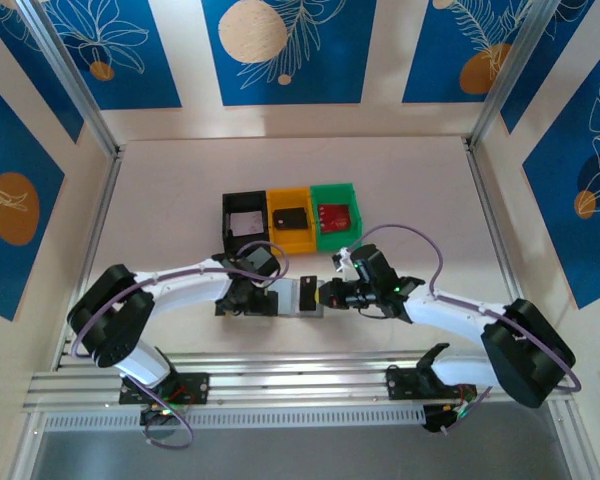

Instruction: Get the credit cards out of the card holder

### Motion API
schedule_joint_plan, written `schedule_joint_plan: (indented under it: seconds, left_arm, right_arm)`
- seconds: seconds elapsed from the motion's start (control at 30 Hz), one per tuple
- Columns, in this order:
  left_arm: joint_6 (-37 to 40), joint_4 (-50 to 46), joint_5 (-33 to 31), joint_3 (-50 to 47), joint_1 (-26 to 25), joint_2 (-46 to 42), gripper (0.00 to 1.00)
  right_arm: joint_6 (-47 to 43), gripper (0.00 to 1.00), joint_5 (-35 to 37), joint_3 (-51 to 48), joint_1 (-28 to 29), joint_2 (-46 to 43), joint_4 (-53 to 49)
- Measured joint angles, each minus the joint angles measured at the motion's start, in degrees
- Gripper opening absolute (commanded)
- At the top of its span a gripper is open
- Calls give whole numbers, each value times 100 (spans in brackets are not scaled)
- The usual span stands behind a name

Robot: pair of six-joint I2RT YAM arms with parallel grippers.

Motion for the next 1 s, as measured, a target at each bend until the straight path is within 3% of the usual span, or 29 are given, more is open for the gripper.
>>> schedule_joint_plan:
  seconds: [0.13, 0.33, 0.5, 0.73, 1.0]
  left_arm:
    - [142, 59, -57, -55, 46, -437, 99]
    - [459, 538, 13, -343, 55, -1980, 99]
    - [715, 1134, 433, -702, 57, -2789, 99]
    - [675, 2192, 1248, -1303, 57, -3139, 100]
    - [28, 3707, 1985, -2037, 74, -3150, 95]
  right_arm:
    - [0, 0, -190, -118, -127, -343, 22]
    - [2, 0, -741, -310, -332, -881, 214]
    - [2, 0, -1287, -385, -437, -1248, 435]
    - [9, 0, -1952, -487, -444, -1539, 758]
    - [4, 0, -2267, -487, -332, -1580, 903]
